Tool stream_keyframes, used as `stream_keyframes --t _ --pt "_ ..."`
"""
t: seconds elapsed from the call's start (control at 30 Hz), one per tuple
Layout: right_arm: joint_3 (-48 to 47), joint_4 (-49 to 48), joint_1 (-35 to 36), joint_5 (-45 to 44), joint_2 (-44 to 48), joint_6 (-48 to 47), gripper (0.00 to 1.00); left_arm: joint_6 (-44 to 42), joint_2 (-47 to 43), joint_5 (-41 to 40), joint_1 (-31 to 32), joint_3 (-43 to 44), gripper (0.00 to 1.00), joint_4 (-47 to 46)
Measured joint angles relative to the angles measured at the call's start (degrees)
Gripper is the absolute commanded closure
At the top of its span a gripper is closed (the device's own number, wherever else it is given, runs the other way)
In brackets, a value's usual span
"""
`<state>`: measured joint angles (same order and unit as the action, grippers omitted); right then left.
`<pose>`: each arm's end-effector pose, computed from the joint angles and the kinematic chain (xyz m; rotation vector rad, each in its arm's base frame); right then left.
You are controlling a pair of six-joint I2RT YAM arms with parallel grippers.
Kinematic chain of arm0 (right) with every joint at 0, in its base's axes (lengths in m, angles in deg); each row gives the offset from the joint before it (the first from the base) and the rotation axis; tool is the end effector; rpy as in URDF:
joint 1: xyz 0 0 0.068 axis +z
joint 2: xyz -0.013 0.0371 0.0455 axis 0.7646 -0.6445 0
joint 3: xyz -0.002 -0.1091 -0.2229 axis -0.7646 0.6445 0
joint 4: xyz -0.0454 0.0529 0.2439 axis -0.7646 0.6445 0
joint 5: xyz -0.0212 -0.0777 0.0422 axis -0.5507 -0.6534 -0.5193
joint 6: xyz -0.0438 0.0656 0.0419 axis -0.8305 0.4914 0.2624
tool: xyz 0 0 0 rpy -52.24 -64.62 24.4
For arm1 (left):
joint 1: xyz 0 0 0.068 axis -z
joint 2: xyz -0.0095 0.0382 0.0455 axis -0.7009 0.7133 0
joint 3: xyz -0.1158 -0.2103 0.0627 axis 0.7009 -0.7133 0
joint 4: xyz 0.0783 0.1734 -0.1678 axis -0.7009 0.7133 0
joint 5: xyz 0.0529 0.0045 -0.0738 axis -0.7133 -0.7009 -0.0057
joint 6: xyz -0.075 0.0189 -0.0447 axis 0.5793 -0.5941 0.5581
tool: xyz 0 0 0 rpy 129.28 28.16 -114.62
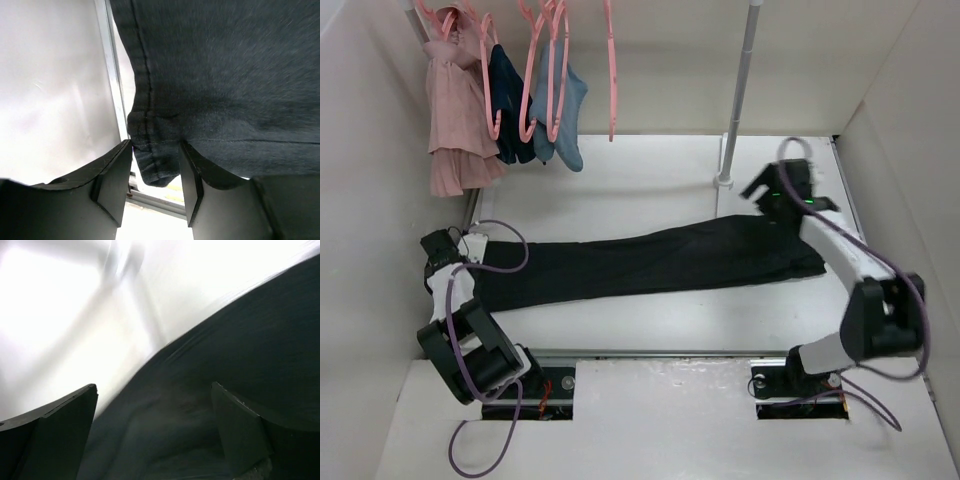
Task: Place the trousers on the hanger
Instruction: Fold the trousers at the center of the board.
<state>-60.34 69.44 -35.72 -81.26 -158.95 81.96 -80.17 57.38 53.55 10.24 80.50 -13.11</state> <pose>0.3551 0.0765 0.1932 0.7114 2.2868 0.3025 0.2206 0.1545 0.1330 0.2465 2.6051 0.6004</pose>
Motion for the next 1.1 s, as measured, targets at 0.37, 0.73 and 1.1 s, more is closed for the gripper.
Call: stream_keyframes --t 0.37,0.73,1.1 --pt "18.03 3.15 -32.04 5.27 18.78 0.83 0.00 2.99 0.00 6.67 0.02 5.44 0.60 6.91" --pt "16.50 1.03 -35.58 11.85 1.66 3.39 0.14 3.19 0.00 6.75 0.02 5.44 0.60 8.94" --pt "17.57 -4.76 -36.00 14.82 0.48 2.80 0.20 3.41 0.85 6.82 0.04 7.32 0.60 10.47"
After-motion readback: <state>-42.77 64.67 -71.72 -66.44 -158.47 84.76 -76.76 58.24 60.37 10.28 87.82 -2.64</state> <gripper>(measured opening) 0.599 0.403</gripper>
